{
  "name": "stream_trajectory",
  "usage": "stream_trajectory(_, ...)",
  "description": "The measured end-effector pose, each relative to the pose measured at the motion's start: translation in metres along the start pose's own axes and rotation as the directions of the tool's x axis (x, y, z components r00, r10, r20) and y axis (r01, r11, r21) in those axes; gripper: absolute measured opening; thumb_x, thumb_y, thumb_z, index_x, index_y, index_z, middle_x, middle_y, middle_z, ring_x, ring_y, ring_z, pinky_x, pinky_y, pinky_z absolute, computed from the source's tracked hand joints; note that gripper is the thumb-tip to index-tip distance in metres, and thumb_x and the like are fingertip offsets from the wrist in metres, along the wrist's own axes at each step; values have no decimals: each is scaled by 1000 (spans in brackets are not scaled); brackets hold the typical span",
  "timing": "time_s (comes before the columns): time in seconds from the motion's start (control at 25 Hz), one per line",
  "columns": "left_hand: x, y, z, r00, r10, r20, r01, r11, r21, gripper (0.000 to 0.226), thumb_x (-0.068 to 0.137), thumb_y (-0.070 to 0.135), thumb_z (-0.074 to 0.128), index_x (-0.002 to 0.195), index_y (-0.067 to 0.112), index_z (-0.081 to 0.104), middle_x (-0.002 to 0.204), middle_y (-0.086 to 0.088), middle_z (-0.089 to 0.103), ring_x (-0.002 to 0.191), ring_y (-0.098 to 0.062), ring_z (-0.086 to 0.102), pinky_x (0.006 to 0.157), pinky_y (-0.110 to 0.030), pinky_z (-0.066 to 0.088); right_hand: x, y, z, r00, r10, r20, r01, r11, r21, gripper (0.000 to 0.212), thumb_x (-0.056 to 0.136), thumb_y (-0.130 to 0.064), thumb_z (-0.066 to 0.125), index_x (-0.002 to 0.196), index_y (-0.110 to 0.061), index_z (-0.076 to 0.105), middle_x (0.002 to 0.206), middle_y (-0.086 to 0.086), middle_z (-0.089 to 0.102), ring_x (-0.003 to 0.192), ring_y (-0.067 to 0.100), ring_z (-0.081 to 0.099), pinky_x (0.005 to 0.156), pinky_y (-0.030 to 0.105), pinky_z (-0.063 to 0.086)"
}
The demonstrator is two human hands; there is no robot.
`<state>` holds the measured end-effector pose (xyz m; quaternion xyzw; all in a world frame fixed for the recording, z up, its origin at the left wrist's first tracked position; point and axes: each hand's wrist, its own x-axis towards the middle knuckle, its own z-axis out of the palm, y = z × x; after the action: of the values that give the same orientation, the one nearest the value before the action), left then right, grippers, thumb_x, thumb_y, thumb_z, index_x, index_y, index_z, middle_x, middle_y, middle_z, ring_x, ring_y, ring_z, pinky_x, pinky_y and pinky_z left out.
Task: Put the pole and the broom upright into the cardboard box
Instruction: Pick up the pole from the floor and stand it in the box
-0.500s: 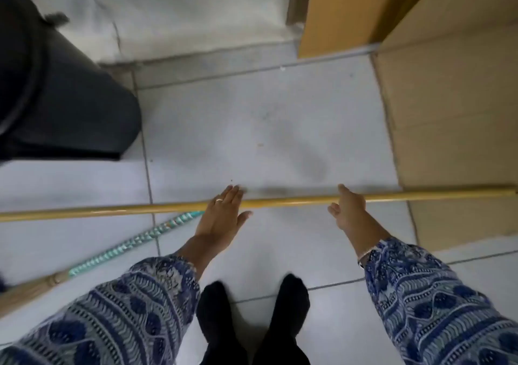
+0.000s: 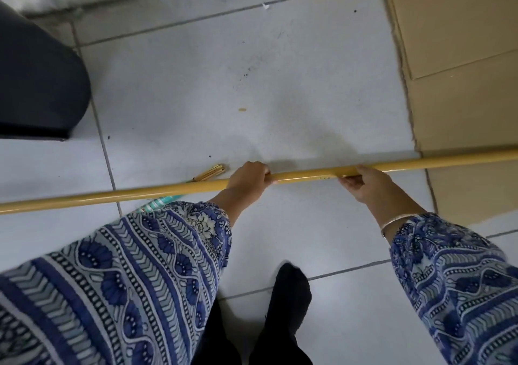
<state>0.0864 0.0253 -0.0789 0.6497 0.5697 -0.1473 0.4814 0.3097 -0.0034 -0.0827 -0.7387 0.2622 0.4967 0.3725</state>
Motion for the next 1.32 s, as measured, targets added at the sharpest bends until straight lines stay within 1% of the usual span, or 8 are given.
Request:
stream_trajectory(0.08,-3,2,-4,999,-38,33,40,997,-61,32,87,31,58,93,2,66,58,0,48,52,-14,44,48,-27,31,-8,-3,-8,998,31,47,-30,1000,-5,10,89,0,52,97,5,52,102,18,61,121,32,54,85,49,48)
stream_trajectory(0.16,-13,10,-15,996,-78,42,81,994,-73,36,83,37,61,89,2,66,56,2,46,55,-16,45,47,-27,30,-25,-9,-12,996,40,76,-43,998,40,10,88,0,52,79,3,47,92,15,59,121,33,54,91,50,46)
stream_trajectory(0.56,-146,107,-152,998,-54,33,59,981,-182,35,82,42,61,78,7,64,76,-9,61,68,-25,53,63,-30,38,-250,-97,-26,977,-178,119,165,980,110,15,89,-2,52,74,-1,50,84,12,56,96,27,56,98,50,46)
stream_trajectory(0.72,-232,171,-223,999,9,-47,-21,963,-270,37,81,43,61,78,6,66,72,-6,63,68,-24,56,66,-32,42,-379,-157,-42,927,-334,170,324,942,84,20,91,-1,49,71,-6,51,75,9,54,67,16,57,79,40,57)
stream_trajectory(0.88,-333,248,-310,977,135,-165,-183,928,-325,40,83,40,59,67,4,63,60,-3,58,57,-20,51,58,-29,39,-540,-226,-54,799,-542,260,549,834,53,24,92,-2,47,70,-9,48,66,7,45,39,6,55,64,33,57)
stream_trajectory(1.08,-441,331,-405,859,301,-415,-453,825,-338,30,88,26,56,65,7,58,51,4,52,43,-4,50,40,-6,38,-728,-301,-53,608,-712,352,732,674,99,16,92,-6,49,105,-1,57,83,4,55,86,20,57,88,46,49)
stream_trajectory(1.2,-493,374,-453,774,361,-520,-565,765,-309,41,87,32,55,52,11,55,50,-1,55,33,-1,47,42,-9,37,-838,-333,-65,468,-812,348,840,531,109,32,88,-4,55,118,7,55,88,12,59,78,22,59,77,41,51)
stream_trajectory(1.32,-534,418,-488,697,393,-599,-643,712,-282,49,87,38,53,43,18,54,50,2,58,37,0,49,46,-14,37,-924,-360,-85,319,-873,369,908,394,145,30,85,-2,60,113,8,58,110,23,62,96,32,62,73,41,52)
